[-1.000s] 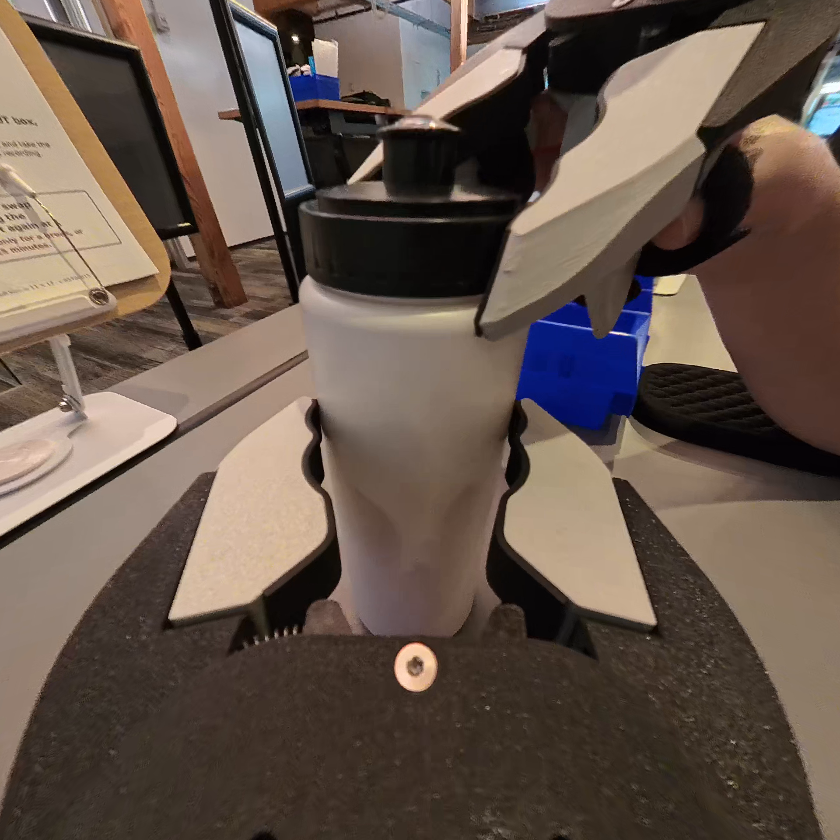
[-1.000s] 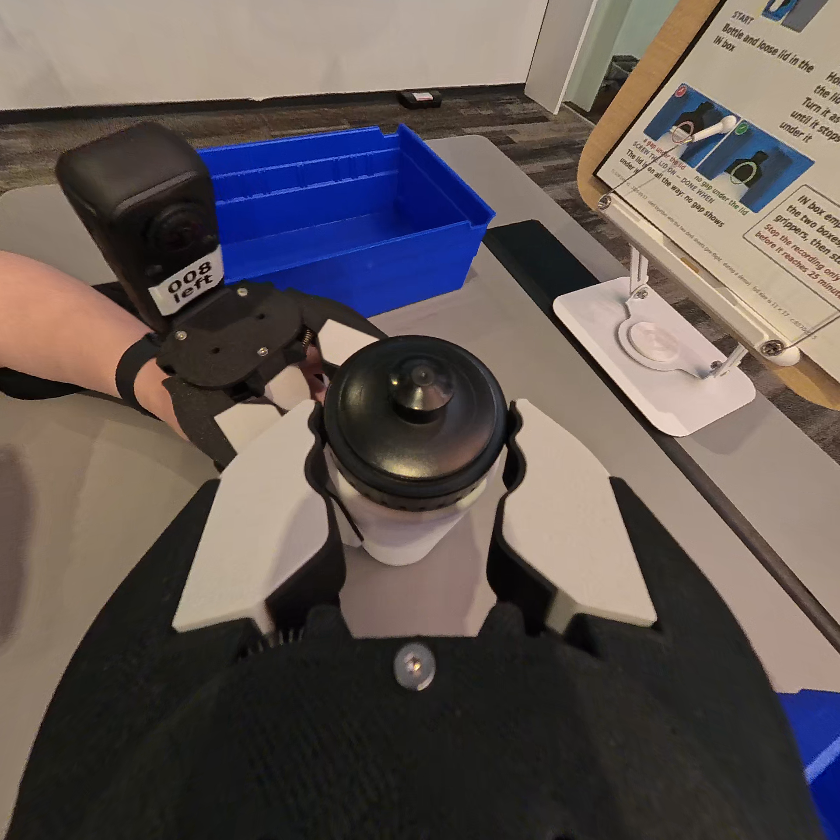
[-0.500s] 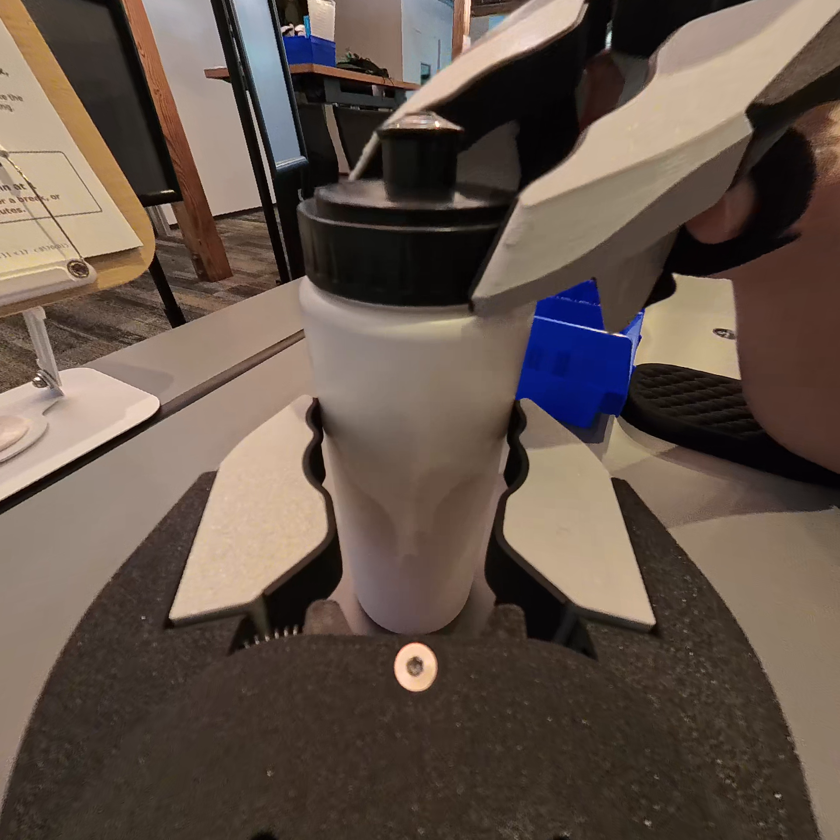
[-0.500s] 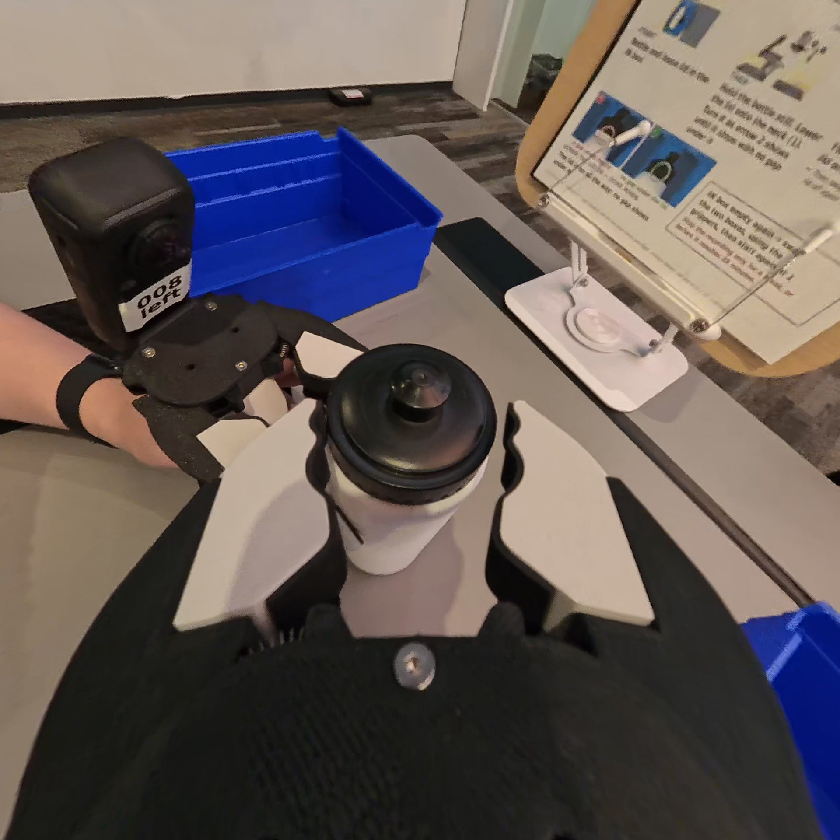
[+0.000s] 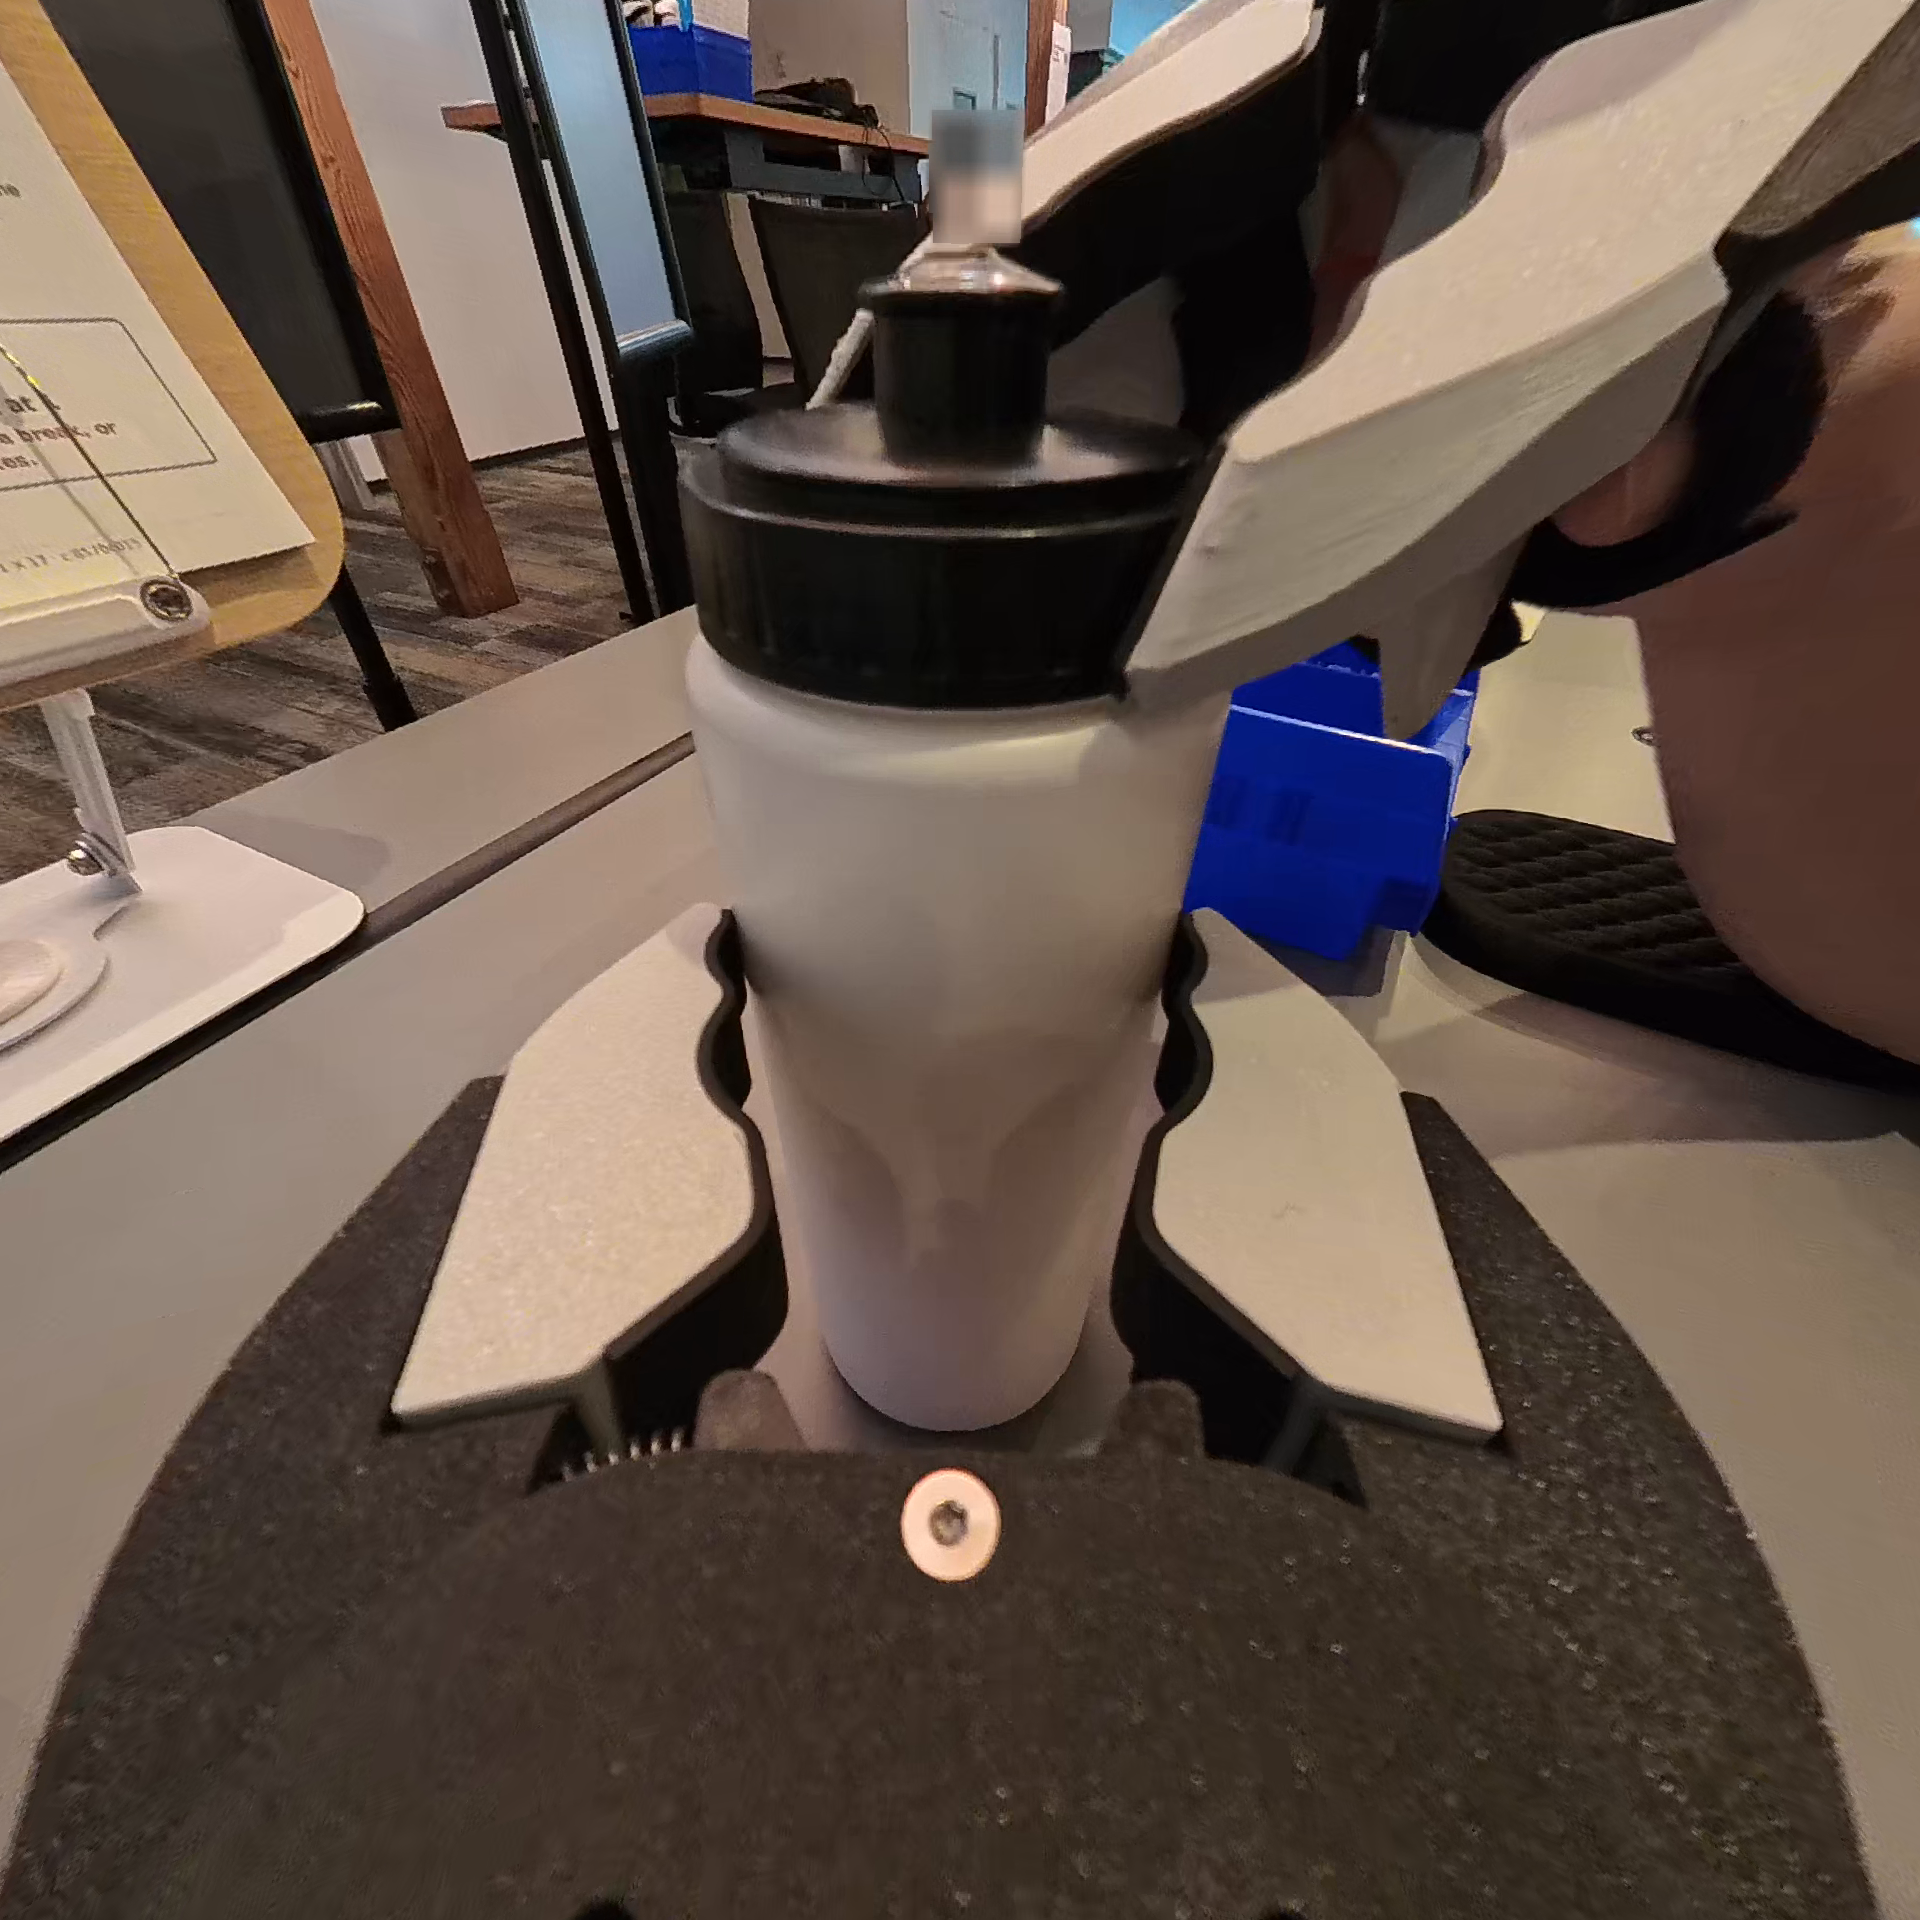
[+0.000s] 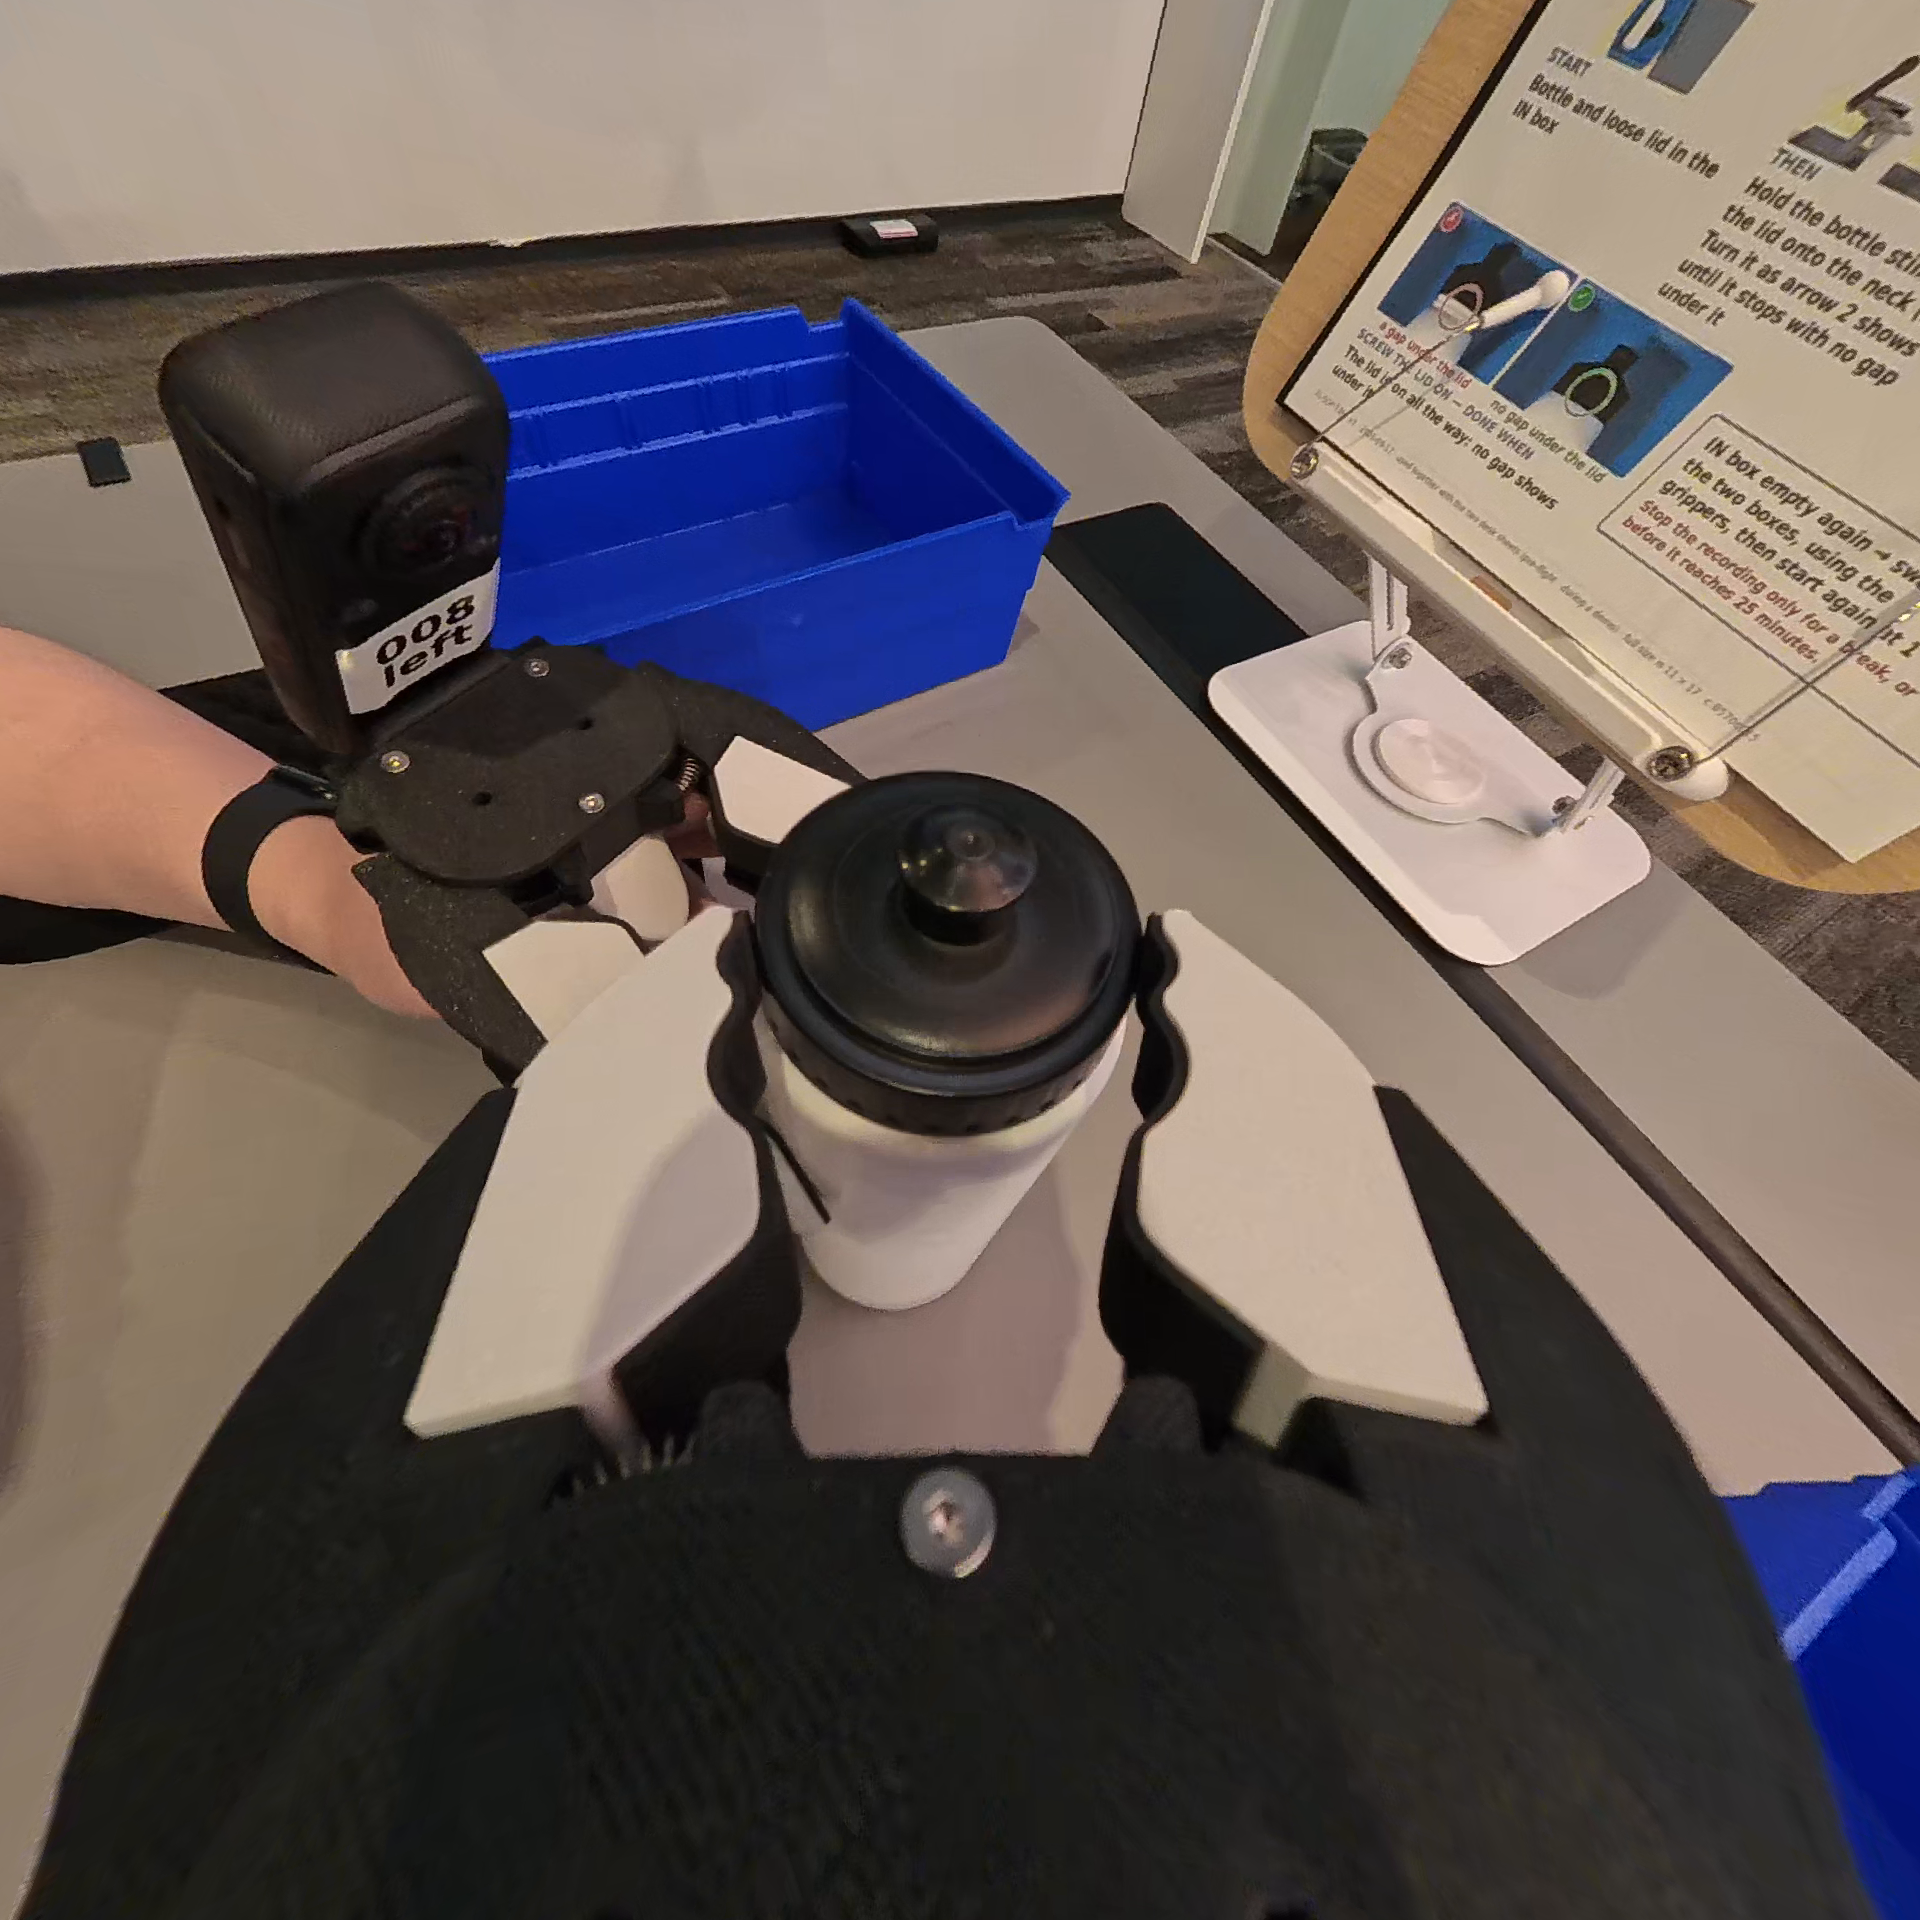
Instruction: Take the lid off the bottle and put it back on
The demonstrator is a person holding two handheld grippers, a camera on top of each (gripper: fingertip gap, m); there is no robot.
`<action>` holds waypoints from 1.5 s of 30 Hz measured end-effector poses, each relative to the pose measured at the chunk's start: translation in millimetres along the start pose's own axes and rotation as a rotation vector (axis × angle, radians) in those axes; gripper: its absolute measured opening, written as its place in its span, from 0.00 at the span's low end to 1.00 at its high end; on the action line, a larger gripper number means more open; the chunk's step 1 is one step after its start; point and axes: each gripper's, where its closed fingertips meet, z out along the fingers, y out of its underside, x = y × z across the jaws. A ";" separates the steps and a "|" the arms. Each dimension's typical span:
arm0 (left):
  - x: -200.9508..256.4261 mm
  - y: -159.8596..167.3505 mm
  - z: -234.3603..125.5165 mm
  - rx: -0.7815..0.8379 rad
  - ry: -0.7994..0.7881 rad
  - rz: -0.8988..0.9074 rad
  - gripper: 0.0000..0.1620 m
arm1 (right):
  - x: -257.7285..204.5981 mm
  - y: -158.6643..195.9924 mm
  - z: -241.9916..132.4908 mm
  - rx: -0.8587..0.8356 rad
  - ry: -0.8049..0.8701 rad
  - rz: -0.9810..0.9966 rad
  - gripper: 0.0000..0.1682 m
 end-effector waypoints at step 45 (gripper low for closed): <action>61.5 3.0 -2.7 -0.064 0.409 0.082 0.48 | -40.2 -4.2 -41.6 0.234 -0.575 -0.148 0.54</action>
